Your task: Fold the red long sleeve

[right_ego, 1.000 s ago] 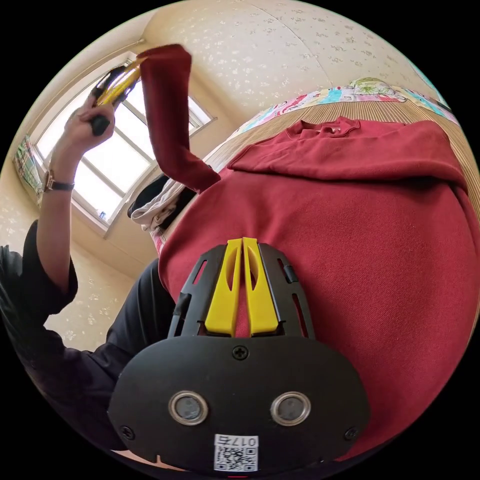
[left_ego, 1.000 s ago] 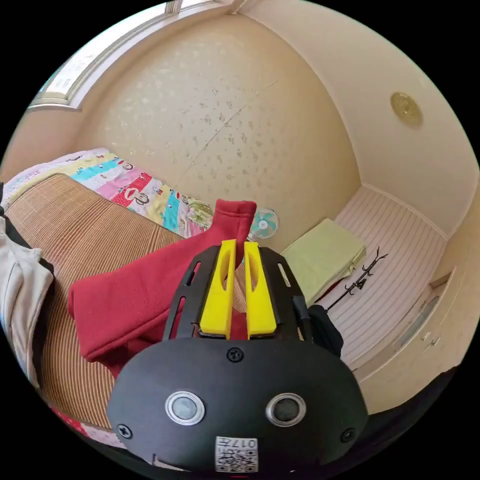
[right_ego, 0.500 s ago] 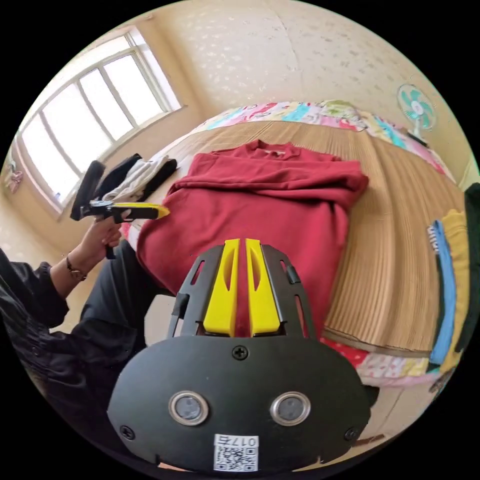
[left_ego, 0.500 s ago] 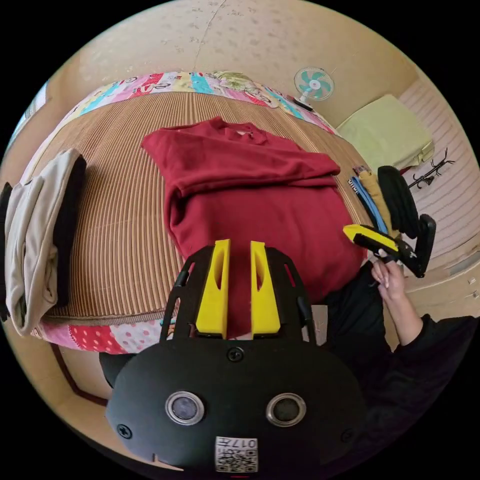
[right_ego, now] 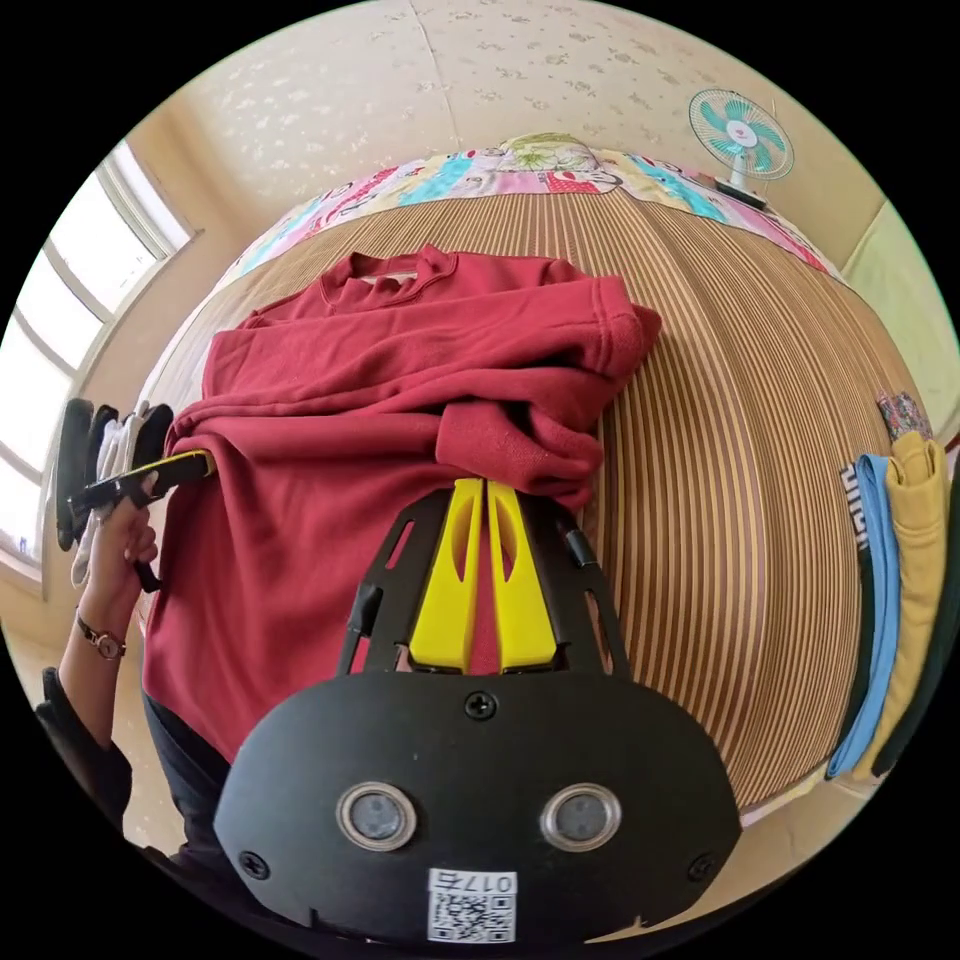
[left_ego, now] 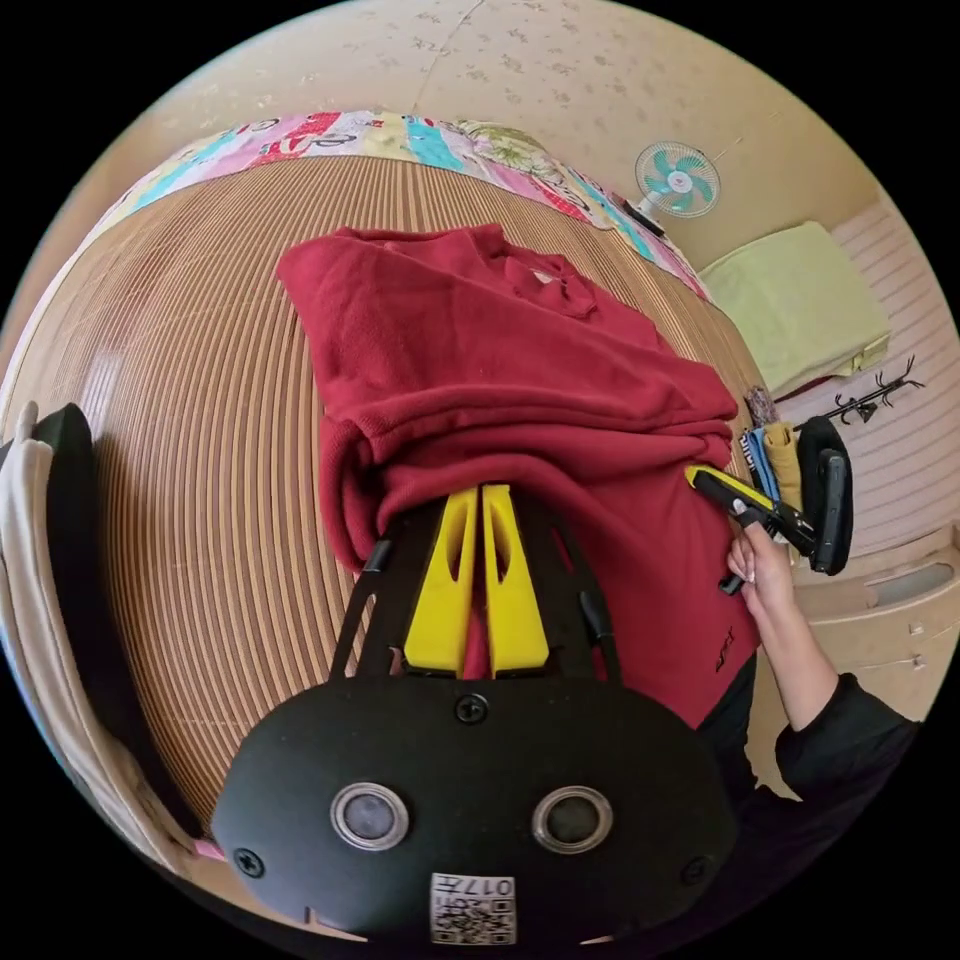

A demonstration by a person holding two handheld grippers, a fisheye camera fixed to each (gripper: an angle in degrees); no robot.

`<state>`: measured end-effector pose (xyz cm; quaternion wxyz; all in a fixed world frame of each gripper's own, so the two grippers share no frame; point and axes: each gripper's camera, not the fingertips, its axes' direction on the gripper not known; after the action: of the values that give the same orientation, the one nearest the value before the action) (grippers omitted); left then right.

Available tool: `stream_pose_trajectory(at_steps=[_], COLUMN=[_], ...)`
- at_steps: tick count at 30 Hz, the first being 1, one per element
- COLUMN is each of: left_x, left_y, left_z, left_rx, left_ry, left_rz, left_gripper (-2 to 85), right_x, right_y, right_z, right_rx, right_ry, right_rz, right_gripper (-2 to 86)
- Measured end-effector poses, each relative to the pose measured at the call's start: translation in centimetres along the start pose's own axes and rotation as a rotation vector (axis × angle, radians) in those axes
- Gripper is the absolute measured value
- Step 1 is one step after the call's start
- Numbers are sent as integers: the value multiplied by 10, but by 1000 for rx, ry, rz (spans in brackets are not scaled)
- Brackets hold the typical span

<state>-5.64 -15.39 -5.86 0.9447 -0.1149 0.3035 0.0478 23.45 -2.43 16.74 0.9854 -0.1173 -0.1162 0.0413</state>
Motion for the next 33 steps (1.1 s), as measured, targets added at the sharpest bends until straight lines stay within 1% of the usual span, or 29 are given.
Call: stream_pose_trajectory(at_steps=[1,2,3,5,7,8,13,15,17,19,22,24,26,28,31,33], left_x=[-22,-48,-61,-99,-117,-123,-127,-126,-124,-125,-128,-129,-129,-128,-132,-134], left_y=[-17,-27,-29,-19,-1,12,61,77,96,108,125,133,143,149,159,167], left_z=[-2,-6,-10,-36,-58,-72,-124,-138,-154,-161,-167,-169,-172,-171,-161,-157], left_rx=[-3,-1,15,177,283,313,357,360,366,379,392,393,396,392,368,379], left_ry=[81,205,277,621,801,861,956,966,964,974,1012,1002,972,969,1001,996], left_rz=[-43,-123,-165,-222,-250,-260,-211,-197,-176,-175,-189,-189,-181,-180,-199,-213], left_gripper=[-9,-8,-8,-5,-6,-7,-2,7,27,39,50,52,55,63,87,90], right_x=[3,7,9,10,5,0,-20,-27,-33,-33,-22,-16,-16,-21,-35,-39], right_y=[-17,-28,-31,-35,-29,-24,-5,19,67,101,154,178,203,214,218,222], right_z=[4,7,8,9,6,3,-19,-38,-66,-82,-101,-103,-108,-108,-118,-127], right_rx=[-9,-13,-12,-14,9,15,-25,13,116,138,148,111,128,136,112,153], right_ry=[-32,-69,-85,-123,-120,-106,-57,-3,10,31,46,18,-41,-47,10,49], right_rz=[31,55,59,41,25,21,20,34,28,31,61,67,32,-1,-3,25], right_gripper=[6,7,7,7,7,7,10,14,22,34,63,75,83,87,90,89])
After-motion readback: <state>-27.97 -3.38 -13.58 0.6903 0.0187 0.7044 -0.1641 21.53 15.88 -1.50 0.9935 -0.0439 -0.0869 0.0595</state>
